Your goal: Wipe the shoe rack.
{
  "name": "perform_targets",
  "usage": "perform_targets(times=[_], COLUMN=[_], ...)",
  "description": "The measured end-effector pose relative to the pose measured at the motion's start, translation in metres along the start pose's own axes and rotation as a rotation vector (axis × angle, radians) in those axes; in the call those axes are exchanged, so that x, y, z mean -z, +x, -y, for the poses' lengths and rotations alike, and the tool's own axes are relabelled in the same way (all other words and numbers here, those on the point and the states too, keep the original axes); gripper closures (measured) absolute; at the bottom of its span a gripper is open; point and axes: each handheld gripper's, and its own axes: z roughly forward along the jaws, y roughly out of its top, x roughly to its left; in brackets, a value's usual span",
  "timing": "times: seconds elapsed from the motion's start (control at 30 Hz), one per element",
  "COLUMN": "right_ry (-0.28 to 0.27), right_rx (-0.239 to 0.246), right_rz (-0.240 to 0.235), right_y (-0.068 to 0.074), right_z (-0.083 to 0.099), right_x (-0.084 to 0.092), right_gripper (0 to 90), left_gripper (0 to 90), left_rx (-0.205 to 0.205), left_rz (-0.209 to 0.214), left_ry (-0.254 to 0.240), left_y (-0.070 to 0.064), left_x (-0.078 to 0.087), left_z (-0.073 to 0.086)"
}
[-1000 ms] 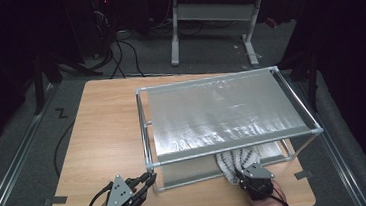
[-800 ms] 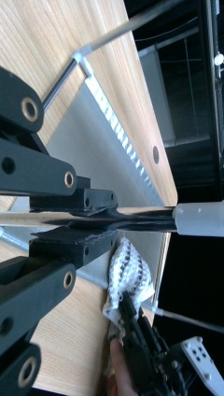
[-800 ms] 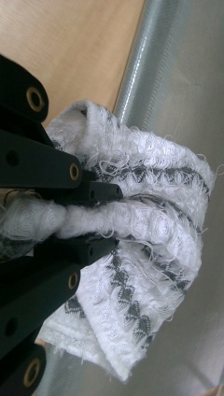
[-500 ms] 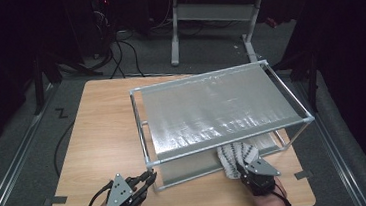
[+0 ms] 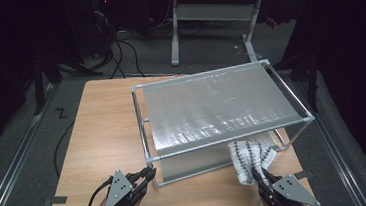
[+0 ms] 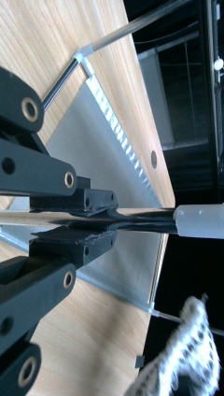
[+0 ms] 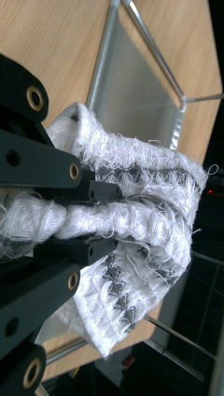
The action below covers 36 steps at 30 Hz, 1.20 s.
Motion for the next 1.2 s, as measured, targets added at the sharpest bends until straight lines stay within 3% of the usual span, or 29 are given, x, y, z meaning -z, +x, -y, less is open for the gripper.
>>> perform_targets(times=[0.3, 0.53, 0.73, 0.9, 0.97, 1.0, 1.1, 1.13, 1.17, 1.2], right_ry=[-0.130, -0.201, -0.248, -0.273, -0.278, -0.278, -0.283, -0.283, -0.285, -0.285], right_rx=[0.007, -0.003, 0.004, 0.012, 0.030, 0.030, 0.057, 0.057, 0.070, 0.070], right_rz=[0.035, 0.023, -0.019, -0.086, -0.127, -0.127, -0.184, -0.184, -0.207, -0.207], right_y=[-0.002, -0.003, 0.006, 0.024, 0.041, 0.041, 0.070, 0.070, 0.084, 0.084], right_z=[-0.023, -0.043, -0.065, -0.083, -0.092, -0.092, -0.103, -0.103, -0.108, -0.108], right_x=[0.036, 0.039, 0.020, -0.005, -0.021, -0.021, -0.038, -0.038, -0.045, -0.045], right_gripper=[77.9, 77.9, 77.5, 77.1, 76.6, 76.6, 76.3, 76.3, 76.1, 76.1], left_gripper=[80.8, 80.8, 80.7, 80.5, 80.4, 80.3, 80.3, 80.3, 80.3, 80.3], left_rx=[0.013, 0.010, -0.008, -0.023, -0.037, -0.037, -0.037, -0.037, -0.039, -0.039], left_rz=[-0.008, 0.004, 0.034, 0.042, 0.038, 0.038, 0.029, 0.029, 0.024, 0.024], left_ry=[-0.005, -0.007, -0.008, -0.007, -0.006, -0.006, -0.007, -0.007, -0.007, -0.007], left_y=[0.002, -0.004, -0.020, -0.030, -0.033, -0.033, -0.035, -0.035, -0.035, -0.035], left_x=[-0.002, 0.001, 0.007, 0.012, 0.015, 0.015, 0.017, 0.017, 0.019, 0.019], left_z=[0.000, 0.001, 0.002, 0.003, 0.004, 0.004, 0.004, 0.004, 0.005, 0.005])
